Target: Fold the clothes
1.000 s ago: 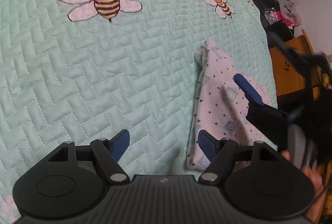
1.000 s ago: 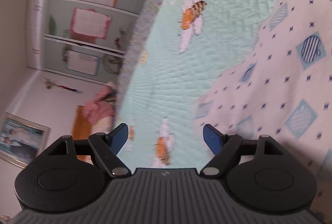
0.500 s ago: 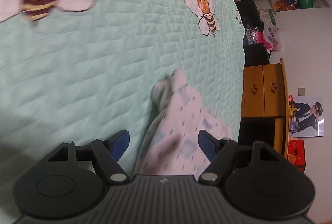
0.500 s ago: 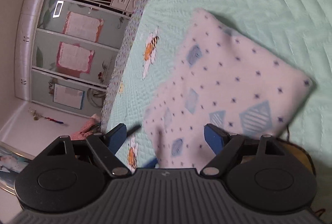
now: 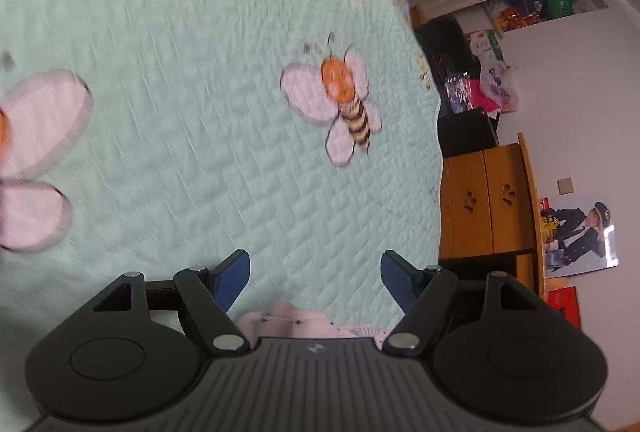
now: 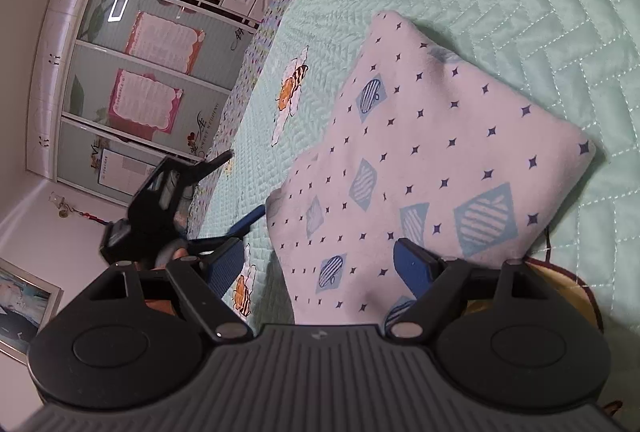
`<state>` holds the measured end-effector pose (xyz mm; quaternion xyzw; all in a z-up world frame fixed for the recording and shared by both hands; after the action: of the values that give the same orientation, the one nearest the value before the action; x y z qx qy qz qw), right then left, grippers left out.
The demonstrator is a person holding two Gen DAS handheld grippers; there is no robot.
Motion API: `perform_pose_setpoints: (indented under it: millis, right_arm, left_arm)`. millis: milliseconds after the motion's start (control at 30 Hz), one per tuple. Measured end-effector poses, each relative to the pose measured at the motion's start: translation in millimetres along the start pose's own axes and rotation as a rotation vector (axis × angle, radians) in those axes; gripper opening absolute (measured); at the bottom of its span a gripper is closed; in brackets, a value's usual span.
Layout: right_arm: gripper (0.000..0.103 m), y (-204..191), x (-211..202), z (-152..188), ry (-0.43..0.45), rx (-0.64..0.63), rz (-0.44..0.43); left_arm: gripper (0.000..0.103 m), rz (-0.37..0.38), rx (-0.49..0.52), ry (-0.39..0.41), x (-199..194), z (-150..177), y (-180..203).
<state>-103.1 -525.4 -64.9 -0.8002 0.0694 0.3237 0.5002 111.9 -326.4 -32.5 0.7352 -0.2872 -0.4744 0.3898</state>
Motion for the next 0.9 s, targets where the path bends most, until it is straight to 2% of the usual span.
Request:
perform_pose_setpoints:
  millis: [100,167,200,267,300,367,467,567,633,700,800,900]
  right_arm:
    - [0.083,-8,0,-1,-0.016,-0.053,0.04]
    - [0.083,-21,-6,-4,0.003,-0.14,0.111]
    - [0.083,-29,-11,-7,0.023,-0.193,0.155]
    - [0.084,-46,-24,-17,0.083,-0.332,0.289]
    - [0.088,-54,-30,-23,0.109,-0.404,0.361]
    - [0.092,-65,-38,-34,0.13,-0.545,0.49]
    - [0.092,-79,-39,-42,0.102,-0.717,0.609]
    - [0.092,-79,-29,-40,0.004,-0.844,0.709]
    - [0.092,-76,-24,-37,-0.058,-0.894,0.755]
    - [0.092,-74,-22,-34,-0.097,-0.904,0.758]
    - [0.092,-73,-24,-31,-0.139,-0.905,0.765]
    - [0.092,-74,-26,-27,-0.164,-0.921,0.783]
  left_arm:
    - [0.075,-0.056,0.068,-0.009,-24,17,5]
    - [0.076,-0.063,0.116,-0.027,-38,40,12]
    - [0.076,-0.097,0.146,-0.038,-44,53,15]
    - [0.076,-0.186,0.211,-0.063,-55,79,20]
    - [0.076,-0.23,0.243,-0.075,-60,92,22]
    - [0.076,-0.312,0.322,-0.111,-64,115,30]
    - [0.076,-0.41,0.42,-0.173,-60,138,41]
    - [0.076,-0.503,0.481,-0.24,-53,153,47]
    - [0.076,-0.558,0.527,-0.285,-47,162,49]
    - [0.076,-0.607,0.56,-0.313,-43,170,51]
    - [0.076,-0.668,0.534,-0.371,-41,176,44]
    - [0.076,-0.692,0.489,-0.417,-37,181,36]
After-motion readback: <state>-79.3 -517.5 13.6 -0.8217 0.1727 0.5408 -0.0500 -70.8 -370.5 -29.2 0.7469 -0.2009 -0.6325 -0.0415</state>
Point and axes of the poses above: each gripper's, at about its wrist camera, not at the fingertips, and x roughly the way its jaws point, y to its right, z to its underside, the point moved 9 cm from there along x, roughly the way its jaws point, and after that the axes turned 13 degrees about z, right-handed, at the moved point
